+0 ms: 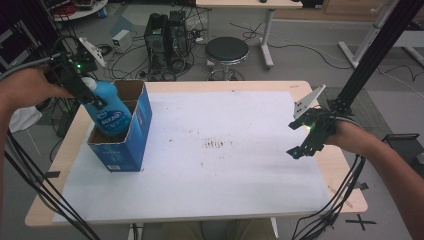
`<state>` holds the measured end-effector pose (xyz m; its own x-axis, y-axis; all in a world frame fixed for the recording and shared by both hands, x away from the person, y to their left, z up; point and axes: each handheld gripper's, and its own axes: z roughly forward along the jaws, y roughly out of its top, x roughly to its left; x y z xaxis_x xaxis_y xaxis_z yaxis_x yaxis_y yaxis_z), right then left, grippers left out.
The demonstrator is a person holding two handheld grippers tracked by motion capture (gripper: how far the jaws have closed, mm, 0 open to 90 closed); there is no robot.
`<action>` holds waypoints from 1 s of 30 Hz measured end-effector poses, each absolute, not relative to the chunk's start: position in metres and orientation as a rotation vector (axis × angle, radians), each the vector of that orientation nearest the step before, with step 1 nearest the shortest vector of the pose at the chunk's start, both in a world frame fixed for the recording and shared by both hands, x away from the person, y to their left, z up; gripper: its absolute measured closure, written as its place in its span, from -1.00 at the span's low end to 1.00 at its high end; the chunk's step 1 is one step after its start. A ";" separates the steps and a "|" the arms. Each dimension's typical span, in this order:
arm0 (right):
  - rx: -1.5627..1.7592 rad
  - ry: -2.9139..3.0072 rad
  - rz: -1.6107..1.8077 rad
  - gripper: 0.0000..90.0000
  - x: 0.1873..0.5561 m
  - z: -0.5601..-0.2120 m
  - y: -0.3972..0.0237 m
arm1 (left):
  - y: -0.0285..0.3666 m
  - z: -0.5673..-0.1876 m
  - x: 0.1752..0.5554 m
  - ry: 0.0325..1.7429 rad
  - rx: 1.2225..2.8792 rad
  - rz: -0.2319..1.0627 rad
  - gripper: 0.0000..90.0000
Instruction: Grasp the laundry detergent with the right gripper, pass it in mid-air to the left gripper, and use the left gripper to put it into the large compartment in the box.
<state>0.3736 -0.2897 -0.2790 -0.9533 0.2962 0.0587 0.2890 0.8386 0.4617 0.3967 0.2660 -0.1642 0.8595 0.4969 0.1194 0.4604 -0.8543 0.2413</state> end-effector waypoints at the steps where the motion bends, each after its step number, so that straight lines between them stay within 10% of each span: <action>1: 0.469 2.980 0.766 -0.98 0.374 -0.280 -0.290 | 0.266 -0.169 0.398 0.729 2.834 0.270 -0.17; 30: 0.480 3.002 0.812 -0.99 0.370 -0.293 -0.286 | 0.264 -0.274 0.423 0.730 2.967 0.158 -0.17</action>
